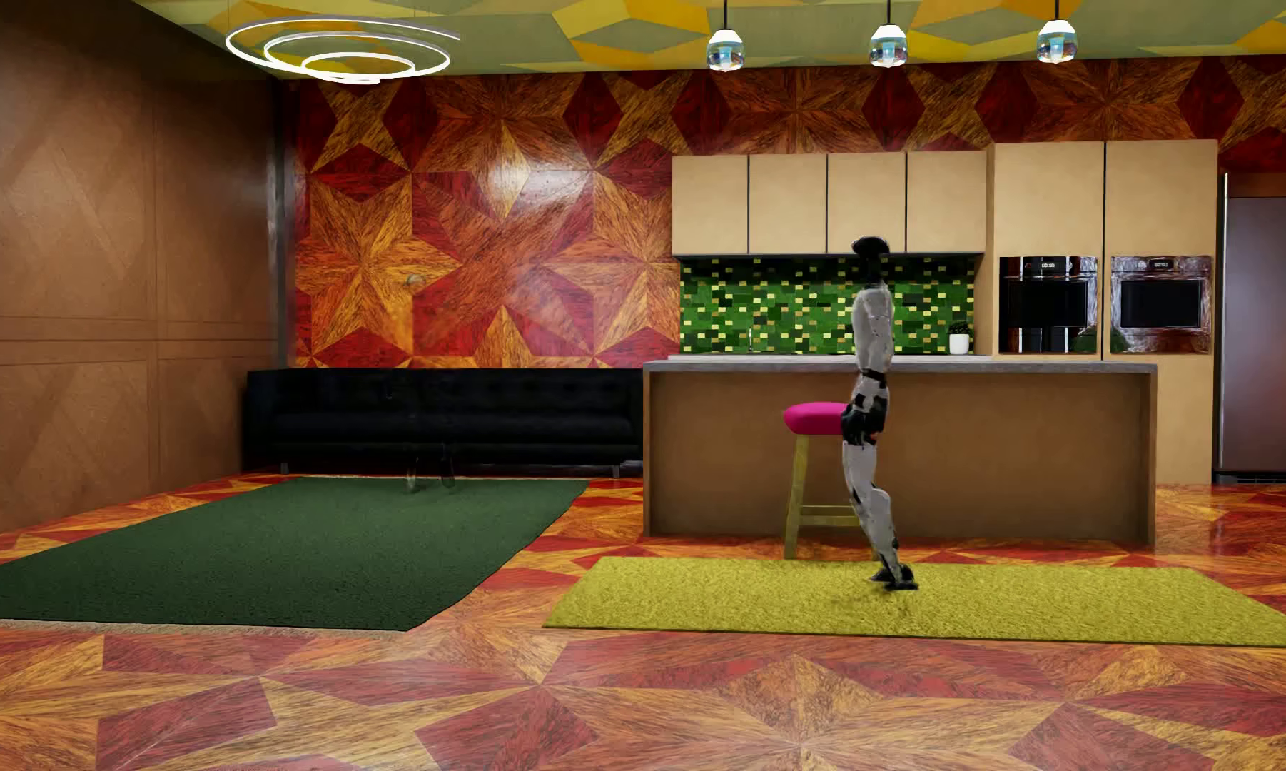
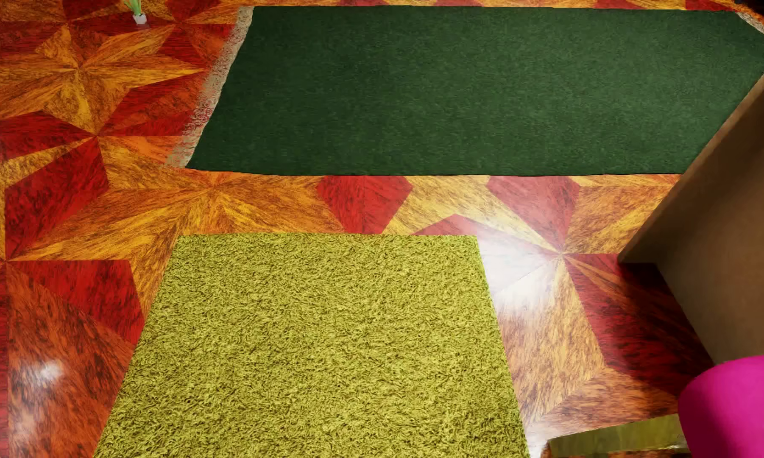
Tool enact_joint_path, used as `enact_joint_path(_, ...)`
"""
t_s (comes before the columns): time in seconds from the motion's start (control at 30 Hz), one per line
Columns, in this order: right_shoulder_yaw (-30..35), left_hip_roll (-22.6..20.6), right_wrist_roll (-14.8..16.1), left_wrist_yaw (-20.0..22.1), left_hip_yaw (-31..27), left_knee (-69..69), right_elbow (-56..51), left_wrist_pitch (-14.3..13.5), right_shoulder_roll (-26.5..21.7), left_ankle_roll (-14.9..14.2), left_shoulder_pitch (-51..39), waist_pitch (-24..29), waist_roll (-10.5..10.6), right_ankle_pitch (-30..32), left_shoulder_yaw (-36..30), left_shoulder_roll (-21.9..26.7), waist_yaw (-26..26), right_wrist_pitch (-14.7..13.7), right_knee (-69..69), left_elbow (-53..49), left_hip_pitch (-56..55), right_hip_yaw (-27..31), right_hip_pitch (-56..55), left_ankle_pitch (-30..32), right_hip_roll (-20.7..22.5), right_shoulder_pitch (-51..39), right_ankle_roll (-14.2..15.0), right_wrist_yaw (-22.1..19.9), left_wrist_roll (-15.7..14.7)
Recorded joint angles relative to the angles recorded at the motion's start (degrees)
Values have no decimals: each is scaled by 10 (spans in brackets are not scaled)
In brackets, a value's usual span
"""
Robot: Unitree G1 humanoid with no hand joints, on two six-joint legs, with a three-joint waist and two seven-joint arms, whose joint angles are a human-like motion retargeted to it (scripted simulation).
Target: Walk towards sofa
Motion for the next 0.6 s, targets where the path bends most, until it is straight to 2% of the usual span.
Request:
enact_joint_path(0.03,3,2,0,0,0,13,1,0,1,0,4,-2,1,9,38,1,-15,0,8,7,-15,0,-14,-14,6,-5,0,0,0)
enact_joint_path(0.07,1,3,0,0,0,-37,-5,0,-1,0,22,-10,8,5,55,-1,18,0,15,5,7,0,-9,-43,14,7,0,0,0)
enact_joint_path(0.1,3,-1,0,0,0,152,-10,0,-3,0,19,-1,2,12,42,3,-3,0,21,3,-23,0,-12,-115,10,0,0,0,0)
enact_joint_path(0.13,6,0,0,0,0,191,-19,0,-4,0,26,4,2,7,46,3,-1,0,30,3,-50,0,-9,-129,13,-1,0,0,0)
enact_joint_path(0.17,-10,7,0,0,0,261,-35,0,-7,0,32,13,7,-24,43,4,7,0,21,-2,-89,0,8,-124,19,0,0,0,0)
enact_joint_path(0.2,15,16,0,0,0,329,-37,0,-16,0,37,32,15,-39,55,-4,8,0,25,12,-114,0,36,-109,26,-10,0,0,0)
enact_joint_path(0.27,14,18,0,0,0,405,-39,0,-18,0,54,37,11,-66,51,-8,55,0,17,7,-177,0,65,-99,10,-25,0,0,0)
enact_joint_path(0.3,10,18,0,0,0,395,-34,0,-15,0,59,32,0,-81,46,-4,79,0,8,10,-222,0,67,-96,3,-40,0,0,0)
enact_joint_path(0.33,8,22,0,0,0,354,-45,0,-15,0,71,38,1,-100,38,-2,91,0,-11,12,-235,0,103,-87,1,-45,0,0,0)
enact_joint_path(0.47,-18,31,0,0,0,239,-67,0,-20,0,84,42,-3,-196,51,0,128,0,-38,52,-334,0,192,20,-13,-77,0,0,0)
enact_joint_path(0.53,-18,35,0,0,0,224,-61,0,-22,0,87,47,-3,-203,57,0,149,0,-37,62,-358,0,227,15,-21,-87,0,0,0)
enact_joint_path(0.57,-22,36,0,0,0,252,-51,0,-17,0,91,46,-5,-192,55,2,162,0,-38,61,-366,0,244,19,-29,-83,0,0,0)
enact_joint_path(0.6,3,33,0,0,0,301,-42,0,-20,0,90,45,-12,-166,48,7,177,0,-23,62,-379,0,249,18,-41,-81,0,0,0)
